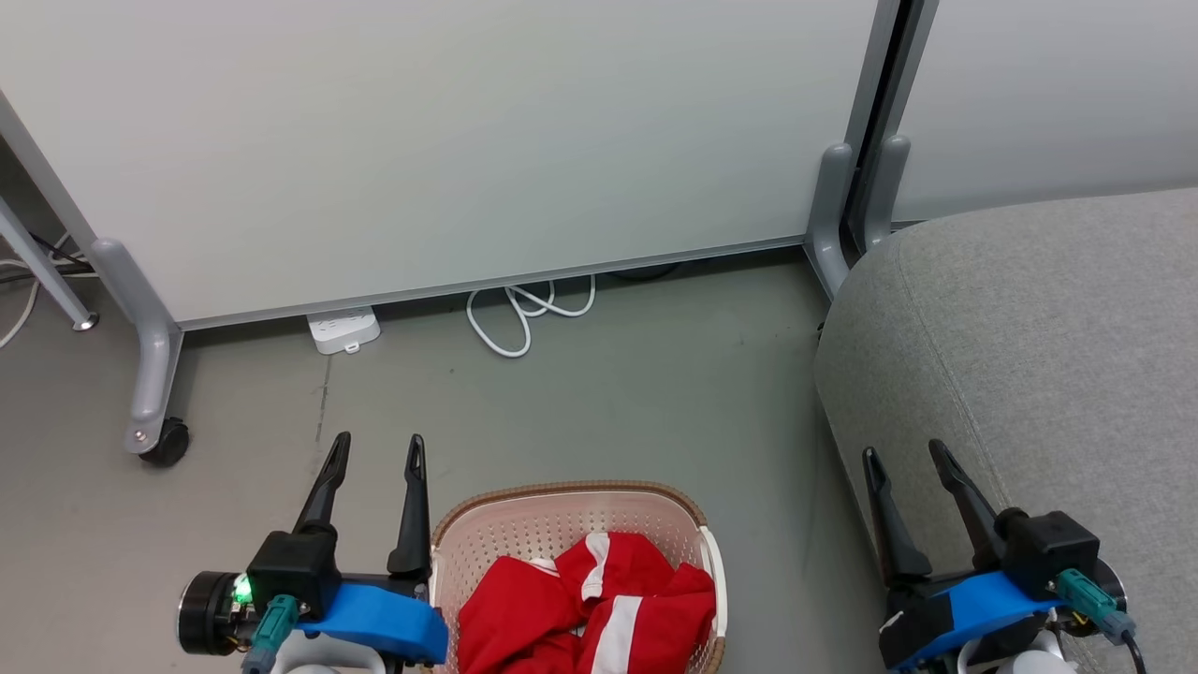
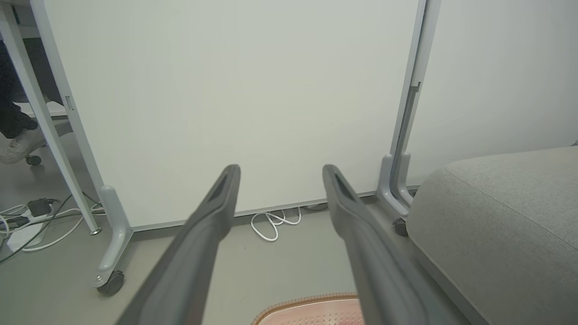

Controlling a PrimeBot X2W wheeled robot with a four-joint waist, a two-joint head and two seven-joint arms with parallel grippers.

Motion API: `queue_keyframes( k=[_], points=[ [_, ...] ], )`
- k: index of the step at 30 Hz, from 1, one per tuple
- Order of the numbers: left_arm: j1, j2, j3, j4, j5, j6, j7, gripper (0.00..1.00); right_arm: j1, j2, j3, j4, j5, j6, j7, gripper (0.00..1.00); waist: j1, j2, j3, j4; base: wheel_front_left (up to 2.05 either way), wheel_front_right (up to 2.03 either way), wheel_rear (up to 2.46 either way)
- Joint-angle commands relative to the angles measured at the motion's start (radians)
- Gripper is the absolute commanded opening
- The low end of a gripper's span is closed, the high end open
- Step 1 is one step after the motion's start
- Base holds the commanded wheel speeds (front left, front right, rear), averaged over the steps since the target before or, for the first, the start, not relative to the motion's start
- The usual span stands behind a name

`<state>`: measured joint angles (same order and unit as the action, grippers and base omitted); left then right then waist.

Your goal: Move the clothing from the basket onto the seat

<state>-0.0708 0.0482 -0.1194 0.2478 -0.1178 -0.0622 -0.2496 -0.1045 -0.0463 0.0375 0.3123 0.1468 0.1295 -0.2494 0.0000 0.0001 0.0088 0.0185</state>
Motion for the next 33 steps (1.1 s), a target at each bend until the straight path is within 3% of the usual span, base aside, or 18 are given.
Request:
queue_keyframes(
  k=[1, 28, 33],
  points=[
    [-0.015, 0.003, -0.006, 0.002, 0.017, 0.001, -0.010, 1.00, -0.017, -0.007, 0.000, 0.003, -0.021, 0.002, -0.010, 1.00, 0.0000, -0.0001, 0.000, 0.000, 0.00, 0.00, 0.00],
    [-0.023, 0.003, -0.009, 0.054, 0.026, -0.018, -0.017, 1.00, -0.015, -0.007, 0.001, 0.022, -0.055, 0.001, -0.017, 1.00, 0.0000, -0.0001, 0.001, 0.002, 0.00, 0.00, 0.00],
    [-0.062, 0.010, -0.026, 0.096, 0.054, -0.039, -0.017, 1.00, -0.027, -0.007, 0.008, 0.021, -0.056, 0.001, -0.017, 1.00, 0.0000, -0.0001, 0.018, -0.009, 0.00, 0.00, 0.00]
  ],
)
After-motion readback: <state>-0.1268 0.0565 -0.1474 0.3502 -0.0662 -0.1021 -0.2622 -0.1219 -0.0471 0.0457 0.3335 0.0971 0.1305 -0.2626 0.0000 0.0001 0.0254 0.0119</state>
